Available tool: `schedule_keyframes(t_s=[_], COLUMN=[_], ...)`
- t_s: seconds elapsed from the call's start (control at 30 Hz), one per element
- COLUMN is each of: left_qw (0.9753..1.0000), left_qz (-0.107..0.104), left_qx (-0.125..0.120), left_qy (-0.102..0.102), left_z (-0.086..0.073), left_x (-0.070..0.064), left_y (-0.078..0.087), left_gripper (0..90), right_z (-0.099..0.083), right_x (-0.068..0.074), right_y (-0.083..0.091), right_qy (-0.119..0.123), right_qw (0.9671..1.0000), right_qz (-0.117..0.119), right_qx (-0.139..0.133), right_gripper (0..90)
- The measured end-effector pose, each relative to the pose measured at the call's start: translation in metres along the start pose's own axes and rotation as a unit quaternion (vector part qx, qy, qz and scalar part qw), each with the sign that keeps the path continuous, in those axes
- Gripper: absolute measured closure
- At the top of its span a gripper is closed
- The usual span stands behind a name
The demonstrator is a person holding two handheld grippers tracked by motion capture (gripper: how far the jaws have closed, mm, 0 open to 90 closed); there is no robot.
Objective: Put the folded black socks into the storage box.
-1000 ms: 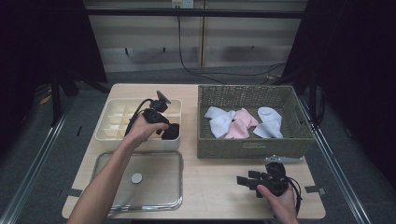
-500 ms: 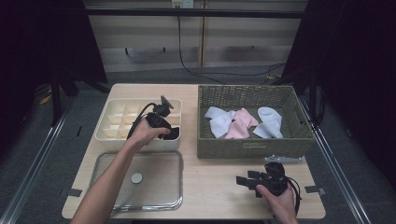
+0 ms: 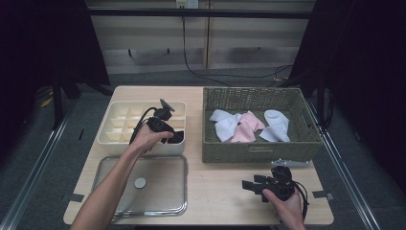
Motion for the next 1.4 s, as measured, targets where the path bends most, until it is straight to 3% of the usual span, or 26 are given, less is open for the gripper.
schedule_keyframes(t_s=[0.2,0.37,0.4,0.47,0.53,0.7,0.9,1.03,1.07,1.27,1.4], left_qw=[1.0,0.9997,0.9994,0.9993,0.9989,0.9982,0.9967,0.995,0.9935,0.9903,0.9897], left_qz=[0.003,-0.001,0.002,0.005,0.012,0.003,0.007,0.002,0.0,0.001,-0.001], left_qx=[-0.003,-0.023,-0.035,-0.036,-0.042,-0.058,-0.079,-0.1,-0.113,-0.138,-0.142], left_qy=[-0.008,-0.006,-0.007,-0.014,-0.014,-0.014,-0.011,-0.005,-0.011,-0.014,-0.017], left_z=[0.001,-0.002,-0.002,-0.001,-0.003,-0.006,-0.012,-0.018,-0.023,-0.037,-0.045], left_x=[-0.006,-0.007,-0.008,-0.007,-0.006,-0.005,-0.006,-0.008,-0.01,-0.011,-0.011], left_y=[0.004,0.007,0.011,0.015,0.022,0.034,0.047,0.054,0.059,0.068,0.071], left_gripper=[54.3,49.9,47.9,40.3,40.0,38.7,38.0,36.3,35.1,33.2,34.5], right_z=[0.0,0.0,0.0,0.0,0.0,0.0,0.0,0.0,0.0,0.001,0.002], right_x=[0.0,0.0,0.0,-0.001,-0.001,-0.001,-0.001,-0.001,-0.002,-0.002,-0.003], right_y=[0.001,0.002,0.002,0.003,0.003,0.003,0.002,0.003,0.003,0.004,0.005], right_qy=[0.001,0.0,0.0,0.001,0.001,0.001,0.0,-0.001,-0.001,-0.002,0.004], right_qw=[1.0,1.0,1.0,1.0,1.0,1.0,1.0,1.0,1.0,1.0,0.9999], right_qz=[0.0,0.0,0.0,0.0,0.0,-0.001,-0.002,-0.003,-0.003,-0.004,-0.006], right_qx=[-0.003,-0.003,-0.004,-0.004,-0.004,-0.004,-0.003,-0.005,-0.005,-0.007,-0.014], right_gripper=[28.5,28.5,28.5,28.5,28.5,28.5,28.5,28.5,28.5,28.6,30.1])
Point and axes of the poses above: each handheld gripper's, and its own axes: y roughly backward along the jaws, z roughly out of its top, x roughly to its left, the point moved 2 cm from there along -y, roughly forward along the jaws, and after that the axes turned 4 degrees about -x, right-handed, at the moved point
